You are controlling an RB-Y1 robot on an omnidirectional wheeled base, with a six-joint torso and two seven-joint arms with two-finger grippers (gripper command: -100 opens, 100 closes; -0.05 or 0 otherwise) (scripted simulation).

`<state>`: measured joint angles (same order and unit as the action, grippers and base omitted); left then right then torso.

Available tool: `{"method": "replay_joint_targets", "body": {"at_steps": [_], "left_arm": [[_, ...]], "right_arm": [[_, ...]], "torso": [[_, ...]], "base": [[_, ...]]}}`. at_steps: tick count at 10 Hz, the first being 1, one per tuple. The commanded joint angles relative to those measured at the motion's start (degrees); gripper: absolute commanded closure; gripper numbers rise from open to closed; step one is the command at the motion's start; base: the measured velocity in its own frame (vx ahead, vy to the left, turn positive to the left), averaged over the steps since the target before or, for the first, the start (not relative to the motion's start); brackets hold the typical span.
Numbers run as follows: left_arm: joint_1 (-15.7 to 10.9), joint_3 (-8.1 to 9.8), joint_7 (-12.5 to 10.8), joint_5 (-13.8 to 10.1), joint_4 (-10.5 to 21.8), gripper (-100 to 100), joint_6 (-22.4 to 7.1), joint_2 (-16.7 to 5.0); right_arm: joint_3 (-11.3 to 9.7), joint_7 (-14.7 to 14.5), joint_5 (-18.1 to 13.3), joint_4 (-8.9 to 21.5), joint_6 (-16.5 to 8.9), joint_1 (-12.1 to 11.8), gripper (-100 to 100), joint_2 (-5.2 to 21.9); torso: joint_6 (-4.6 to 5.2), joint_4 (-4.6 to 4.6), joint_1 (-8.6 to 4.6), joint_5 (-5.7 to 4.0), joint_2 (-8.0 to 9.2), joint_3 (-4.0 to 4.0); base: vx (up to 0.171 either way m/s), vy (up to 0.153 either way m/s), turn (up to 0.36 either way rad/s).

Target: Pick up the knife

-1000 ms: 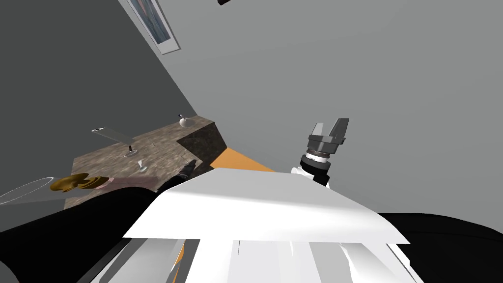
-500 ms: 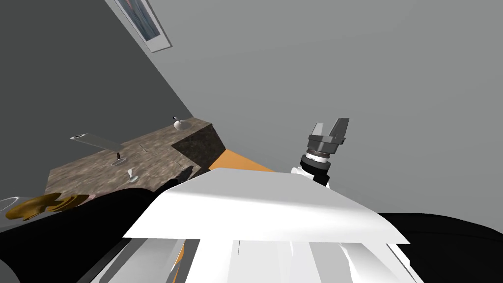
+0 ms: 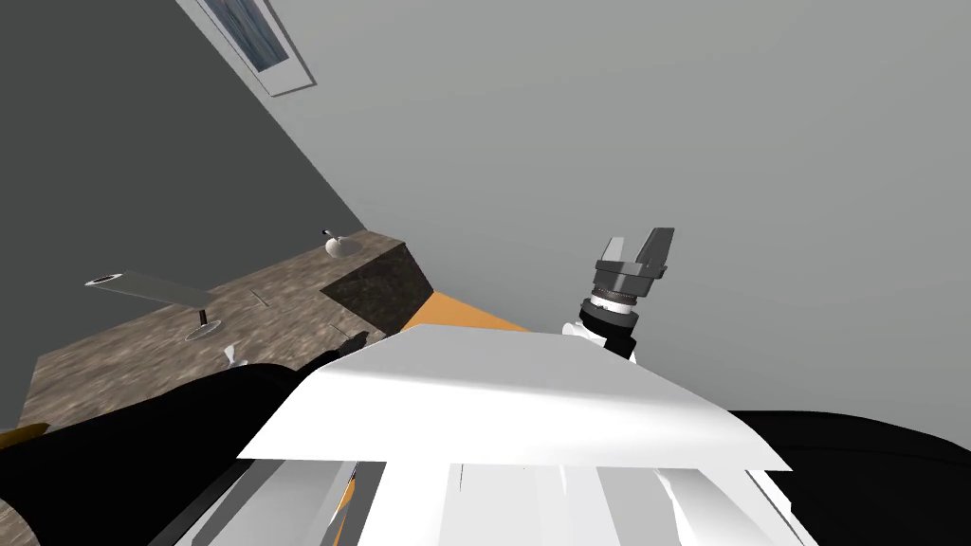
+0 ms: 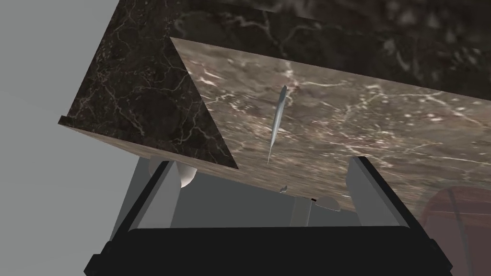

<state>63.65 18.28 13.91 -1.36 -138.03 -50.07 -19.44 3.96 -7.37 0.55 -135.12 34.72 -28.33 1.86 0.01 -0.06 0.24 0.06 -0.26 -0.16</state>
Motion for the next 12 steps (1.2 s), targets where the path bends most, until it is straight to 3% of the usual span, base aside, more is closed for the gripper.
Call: {"method": "replay_joint_targets", "body": {"at_steps": [1,9,10,11,12], "left_arm": [[0.9,0.36,0.6,-1.1,-0.1,-100,-2.9,-1.0],[4.1,0.59,2.9,-6.1,0.9,-100,-13.6,-4.7],[3.6,0.87,2.7,-5.9,0.7,-100,-13.0,-4.7],[3.6,0.85,2.7,-6.0,0.7,0,-13.3,-4.7],[2.8,0.63,2.7,-5.7,2.3,-100,-12.5,-4.7]], "right_arm": [[0.0,0.0,0.0,0.0,0.0,0.0,0,0.0],[0.0,0.0,0.0,0.0,0.0,0.0,0,0.0],[0.0,0.0,0.0,0.0,0.0,0.0,0,0.0],[0.0,0.0,0.0,0.0,0.0,0.0,0,0.0],[0.0,0.0,0.0,0.0,0.0,0.0,0,0.0]], "torso": [[0.00,0.00,0.00,0.00,0.00,0.00],[0.01,0.00,0.25,0.06,0.00,0.00],[0.01,0.00,0.25,0.06,0.00,0.00],[-0.02,0.02,0.02,0.02,0.07,0.04],[-0.02,0.03,-0.19,-0.03,0.14,0.08]], "base": [[0.050,0.063,-0.096],[0.061,0.121,-0.120],[0.023,0.067,-0.041],[0.004,0.013,0.003],[0.000,0.011,-0.020]]}}
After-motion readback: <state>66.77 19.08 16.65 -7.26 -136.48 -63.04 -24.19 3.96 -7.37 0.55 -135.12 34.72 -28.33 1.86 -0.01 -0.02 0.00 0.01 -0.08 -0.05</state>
